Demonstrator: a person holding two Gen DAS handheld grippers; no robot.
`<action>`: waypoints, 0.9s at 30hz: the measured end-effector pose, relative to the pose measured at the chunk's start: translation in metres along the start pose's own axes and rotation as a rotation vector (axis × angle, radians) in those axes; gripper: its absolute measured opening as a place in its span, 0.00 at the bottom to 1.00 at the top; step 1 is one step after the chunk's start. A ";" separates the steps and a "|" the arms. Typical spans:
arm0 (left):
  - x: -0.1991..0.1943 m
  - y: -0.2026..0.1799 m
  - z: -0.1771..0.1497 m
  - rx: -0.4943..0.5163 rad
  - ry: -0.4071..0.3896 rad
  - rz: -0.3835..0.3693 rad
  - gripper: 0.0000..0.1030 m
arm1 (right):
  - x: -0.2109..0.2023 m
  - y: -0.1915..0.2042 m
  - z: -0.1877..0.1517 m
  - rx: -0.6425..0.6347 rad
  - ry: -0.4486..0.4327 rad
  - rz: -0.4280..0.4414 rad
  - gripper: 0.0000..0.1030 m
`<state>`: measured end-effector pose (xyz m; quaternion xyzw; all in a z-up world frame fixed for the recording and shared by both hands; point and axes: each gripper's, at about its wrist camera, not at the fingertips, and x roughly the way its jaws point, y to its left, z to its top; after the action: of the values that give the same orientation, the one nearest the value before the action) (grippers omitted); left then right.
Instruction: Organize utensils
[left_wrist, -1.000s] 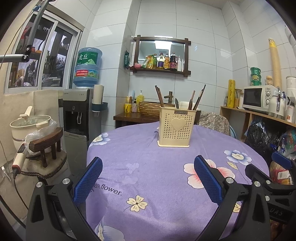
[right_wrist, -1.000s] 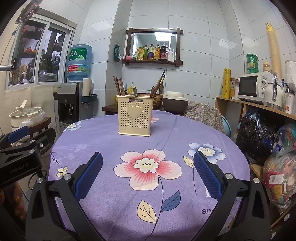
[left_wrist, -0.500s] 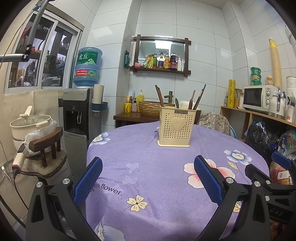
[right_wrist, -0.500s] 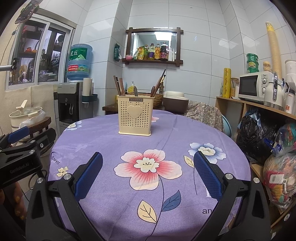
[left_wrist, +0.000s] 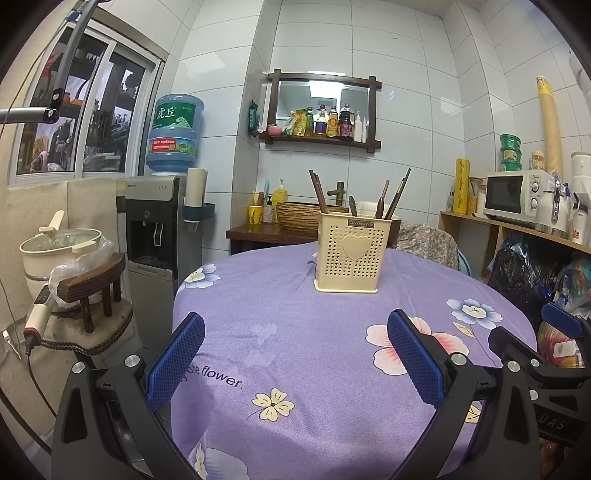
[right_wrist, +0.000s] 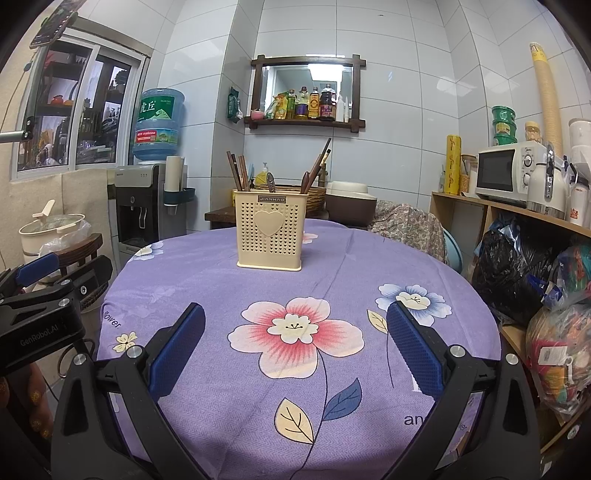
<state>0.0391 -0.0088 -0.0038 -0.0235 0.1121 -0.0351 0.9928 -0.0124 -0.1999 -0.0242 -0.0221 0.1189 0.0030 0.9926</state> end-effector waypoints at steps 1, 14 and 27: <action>0.000 0.000 0.000 0.000 0.000 0.000 0.95 | 0.000 0.000 0.000 0.000 -0.001 0.000 0.94; -0.001 -0.002 0.001 0.001 0.002 0.000 0.95 | 0.002 0.002 -0.001 -0.001 0.002 -0.003 0.94; -0.001 -0.004 0.002 0.002 -0.001 0.000 0.95 | 0.001 0.002 -0.001 0.005 0.007 -0.005 0.94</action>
<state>0.0386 -0.0128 -0.0013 -0.0226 0.1116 -0.0351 0.9929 -0.0115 -0.1981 -0.0257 -0.0201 0.1222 0.0000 0.9923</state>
